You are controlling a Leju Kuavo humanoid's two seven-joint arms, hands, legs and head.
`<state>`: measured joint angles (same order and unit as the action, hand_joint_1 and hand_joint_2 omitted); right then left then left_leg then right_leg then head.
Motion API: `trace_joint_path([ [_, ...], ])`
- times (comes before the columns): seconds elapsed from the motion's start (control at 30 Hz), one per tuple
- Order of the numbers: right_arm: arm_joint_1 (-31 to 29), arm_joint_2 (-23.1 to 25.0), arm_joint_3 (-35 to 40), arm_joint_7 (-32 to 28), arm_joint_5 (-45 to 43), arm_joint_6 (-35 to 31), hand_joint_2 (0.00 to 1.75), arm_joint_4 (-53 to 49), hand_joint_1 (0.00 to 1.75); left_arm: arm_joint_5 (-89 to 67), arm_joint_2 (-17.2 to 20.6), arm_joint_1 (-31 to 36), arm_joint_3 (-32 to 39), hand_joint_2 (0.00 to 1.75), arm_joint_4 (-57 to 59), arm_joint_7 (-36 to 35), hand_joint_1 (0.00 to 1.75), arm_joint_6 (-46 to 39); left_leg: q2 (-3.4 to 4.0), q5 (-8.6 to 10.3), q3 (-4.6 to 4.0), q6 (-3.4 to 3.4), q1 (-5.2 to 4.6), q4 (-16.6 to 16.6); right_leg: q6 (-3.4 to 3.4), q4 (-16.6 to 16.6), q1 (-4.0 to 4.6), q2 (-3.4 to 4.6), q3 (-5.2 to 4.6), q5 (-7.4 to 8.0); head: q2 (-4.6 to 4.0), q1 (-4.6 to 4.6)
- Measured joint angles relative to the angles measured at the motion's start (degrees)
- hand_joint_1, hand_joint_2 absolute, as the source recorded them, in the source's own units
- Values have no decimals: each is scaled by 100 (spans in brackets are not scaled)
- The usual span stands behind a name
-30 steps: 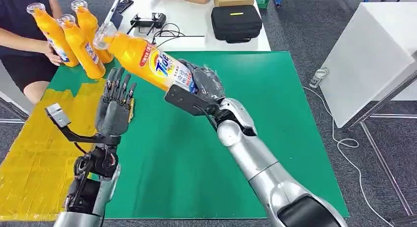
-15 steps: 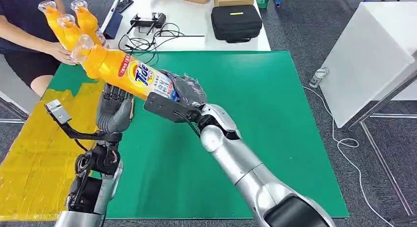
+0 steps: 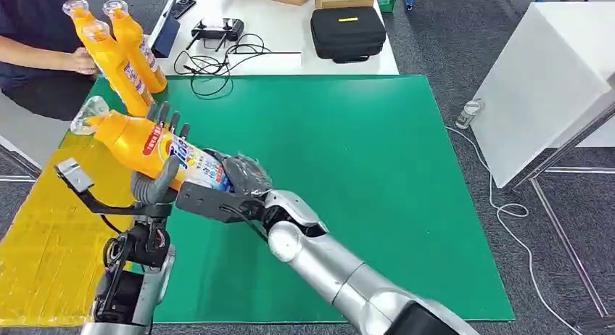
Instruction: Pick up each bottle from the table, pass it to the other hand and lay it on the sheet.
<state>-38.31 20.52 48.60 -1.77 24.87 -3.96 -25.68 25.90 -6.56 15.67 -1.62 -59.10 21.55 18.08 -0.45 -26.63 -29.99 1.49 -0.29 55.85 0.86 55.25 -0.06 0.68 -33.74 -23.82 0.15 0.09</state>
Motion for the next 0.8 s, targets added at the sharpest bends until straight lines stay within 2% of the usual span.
trace_joint_path([
  [0.07, -4, -7, 159, 53, -64, -9, 175, 0, 175, 0, -9, -63, 51, 175, -29, -20, 0, 9, -1, 0, 1, 0, -1, 0, 0, 0, 0, 0, 0, 0, 2, -2],
  [0.1, -5, -17, 238, 83, -110, -18, 175, 0, 175, -2, -18, -79, 83, 175, -39, -46, 152, 17, -1, 0, 0, 0, -1, 0, 0, 0, 0, 0, -1, 0, 0, 0],
  [0.13, -9, -22, 291, 109, -172, -39, 175, 2, 175, -9, -26, -88, 103, 175, -39, -57, 175, 22, -1, 0, 0, 0, -1, 0, 0, 0, 0, 0, -1, 0, 2, 0],
  [0.4, -63, -48, 549, 48, -426, -319, 175, 164, 175, -147, -120, -148, 256, 175, -109, -74, 175, 52, 6, 0, -1, 0, -2, 0, 0, 0, 0, 5, -4, 0, 2, 0],
  [0.8, -25, -63, 263, -155, -195, -369, 175, 356, 175, -201, -201, -145, 287, 175, -120, -127, 175, 55, 11, 0, 0, 0, -2, 1, 0, 0, 0, 8, -7, 0, 2, 2],
])
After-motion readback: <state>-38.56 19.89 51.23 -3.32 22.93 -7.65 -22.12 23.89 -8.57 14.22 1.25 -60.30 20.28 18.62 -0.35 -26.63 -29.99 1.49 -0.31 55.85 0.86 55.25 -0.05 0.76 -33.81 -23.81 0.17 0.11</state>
